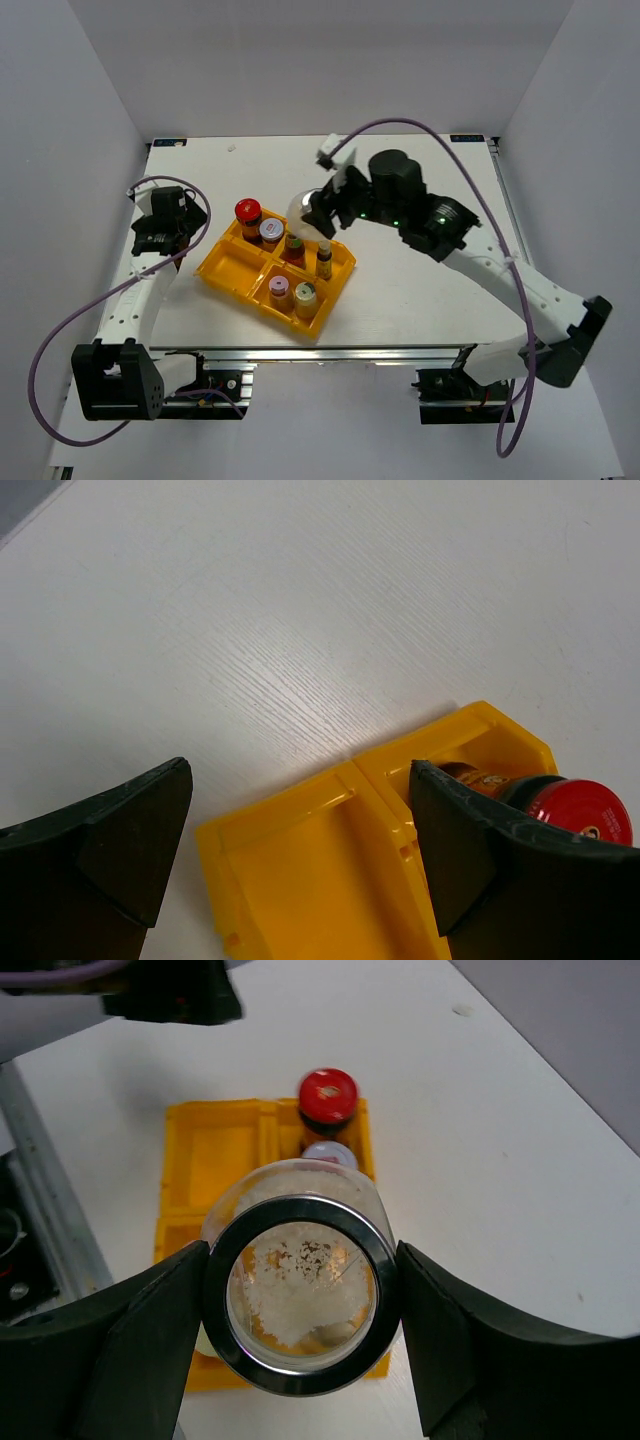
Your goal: Organize the condiment bottles
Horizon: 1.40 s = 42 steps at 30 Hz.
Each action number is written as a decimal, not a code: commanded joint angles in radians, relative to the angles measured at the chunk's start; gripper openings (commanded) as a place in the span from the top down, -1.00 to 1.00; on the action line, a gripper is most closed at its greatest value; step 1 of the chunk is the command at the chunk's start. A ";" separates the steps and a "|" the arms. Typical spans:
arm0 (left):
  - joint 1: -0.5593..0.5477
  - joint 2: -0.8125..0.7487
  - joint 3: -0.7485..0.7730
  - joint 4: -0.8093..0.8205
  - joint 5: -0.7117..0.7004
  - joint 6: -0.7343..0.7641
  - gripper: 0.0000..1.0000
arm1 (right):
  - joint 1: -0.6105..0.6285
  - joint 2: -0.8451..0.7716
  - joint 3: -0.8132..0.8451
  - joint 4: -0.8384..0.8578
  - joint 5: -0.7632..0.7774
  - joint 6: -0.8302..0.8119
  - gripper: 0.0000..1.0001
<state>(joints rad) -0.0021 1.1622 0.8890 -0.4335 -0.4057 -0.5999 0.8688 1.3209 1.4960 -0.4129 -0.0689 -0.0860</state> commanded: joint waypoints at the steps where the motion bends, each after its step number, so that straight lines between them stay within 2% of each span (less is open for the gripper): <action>1: 0.043 -0.007 -0.001 0.019 -0.036 -0.008 -0.96 | 0.093 0.063 0.133 0.045 -0.066 -0.103 1.00; 4: 0.062 -0.004 -0.010 0.027 -0.050 -0.012 -0.96 | 0.148 0.153 0.205 0.026 -0.132 -0.133 1.00; 9: 0.096 0.014 -0.012 0.024 -0.042 -0.021 -0.96 | 0.240 0.311 0.316 -0.026 -0.140 -0.188 1.00; 18: 0.132 0.014 -0.015 0.029 -0.015 -0.026 -0.96 | 0.265 0.448 0.401 -0.017 -0.302 -0.322 1.00; 20: 0.137 0.013 -0.018 0.027 -0.022 -0.034 -0.96 | 0.266 0.483 0.459 -0.024 -0.241 -0.243 1.00; 22: 0.146 0.011 -0.021 0.019 -0.033 -0.041 -0.96 | 0.272 0.514 0.468 0.014 -0.108 -0.186 1.00; 24: 0.157 0.011 -0.018 0.010 -0.033 -0.054 -0.96 | 0.297 0.517 0.411 0.080 0.001 -0.115 1.00; 25: 0.160 0.011 -0.015 0.006 -0.035 -0.064 -0.96 | 0.309 0.517 0.386 0.161 0.130 -0.098 1.00; 27: 0.172 0.013 -0.012 -0.007 -0.035 -0.074 -0.96 | 0.340 0.534 0.345 0.221 0.275 -0.072 1.00; 30: 0.189 0.022 0.002 -0.039 -0.048 -0.100 -0.96 | 0.354 0.584 0.377 0.256 0.377 -0.005 1.00; 37: 0.254 0.042 0.018 -0.056 -0.013 -0.127 -0.96 | 0.355 0.650 0.394 0.313 0.415 0.124 1.00; 42: 0.272 0.044 -0.008 -0.028 0.007 -0.120 -0.96 | 0.355 0.692 0.391 0.329 0.446 0.135 1.00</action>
<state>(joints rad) 0.2611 1.2129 0.8780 -0.4782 -0.4179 -0.7151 1.2251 2.0308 1.8427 -0.2272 0.3183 0.0101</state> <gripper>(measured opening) 0.982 0.756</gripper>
